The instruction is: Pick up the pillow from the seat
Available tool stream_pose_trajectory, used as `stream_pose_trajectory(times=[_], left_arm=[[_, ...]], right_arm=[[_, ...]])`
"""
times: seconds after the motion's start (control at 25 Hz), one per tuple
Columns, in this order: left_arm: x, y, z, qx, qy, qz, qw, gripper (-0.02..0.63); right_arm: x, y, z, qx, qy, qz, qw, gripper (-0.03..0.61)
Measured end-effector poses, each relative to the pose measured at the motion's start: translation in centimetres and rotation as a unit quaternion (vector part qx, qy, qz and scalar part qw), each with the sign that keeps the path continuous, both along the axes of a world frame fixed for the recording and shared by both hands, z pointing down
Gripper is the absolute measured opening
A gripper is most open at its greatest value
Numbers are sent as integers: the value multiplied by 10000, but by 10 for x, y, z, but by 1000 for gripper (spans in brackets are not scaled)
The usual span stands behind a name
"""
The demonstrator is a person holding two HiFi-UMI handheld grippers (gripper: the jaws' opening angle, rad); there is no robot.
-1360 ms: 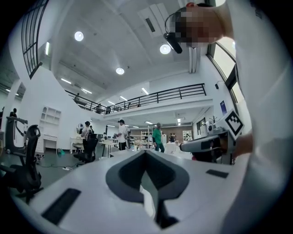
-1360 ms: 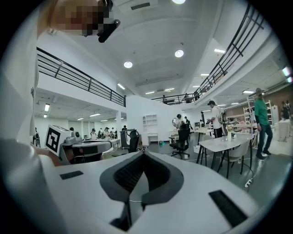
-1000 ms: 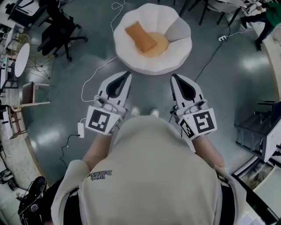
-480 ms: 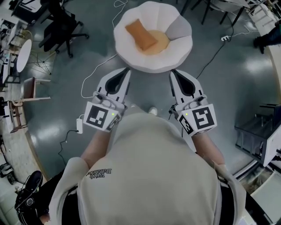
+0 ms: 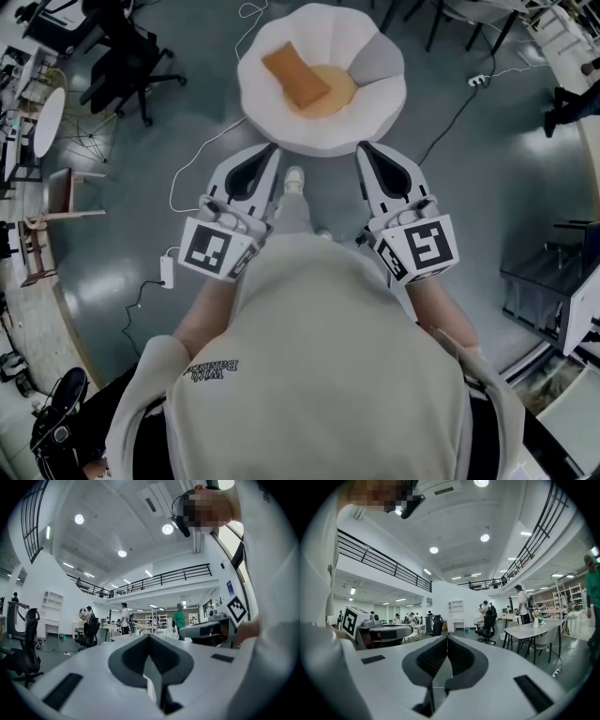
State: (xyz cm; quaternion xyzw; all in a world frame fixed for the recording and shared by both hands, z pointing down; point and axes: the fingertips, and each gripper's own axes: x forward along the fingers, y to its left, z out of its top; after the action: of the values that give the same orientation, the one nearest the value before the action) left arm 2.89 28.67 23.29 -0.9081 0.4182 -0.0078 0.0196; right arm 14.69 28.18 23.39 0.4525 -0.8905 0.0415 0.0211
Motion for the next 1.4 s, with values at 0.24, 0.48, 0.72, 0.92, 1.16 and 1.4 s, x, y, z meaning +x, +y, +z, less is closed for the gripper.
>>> stream_pose_trajectory(times=[0.24,0.48,0.72,0.92,1.16,1.4], left_arm=[[-6,-17,14,26,1,29,10000,9],[-10,-51,20,88,87,94,9999,9],[-20,-87,22,88,162,70,9998,9],[-25,-128,25,9,177,51,9998,9],[-39,-179,31,-116,166,6,9998,9],[-58,-245,36,-312,112,6,9994,9]], right_arm=[[-7,-16,10,85,131,15,9999,9],[-13,-43,17,95,155,112,9998,9],[-25,-79,15,111,244,45,9996,9],[-35,-120,13,54,293,4,9996,9],[-52,-173,17,-125,312,-105,9994,9],[-72,-241,21,-319,315,-139,9989,9]])
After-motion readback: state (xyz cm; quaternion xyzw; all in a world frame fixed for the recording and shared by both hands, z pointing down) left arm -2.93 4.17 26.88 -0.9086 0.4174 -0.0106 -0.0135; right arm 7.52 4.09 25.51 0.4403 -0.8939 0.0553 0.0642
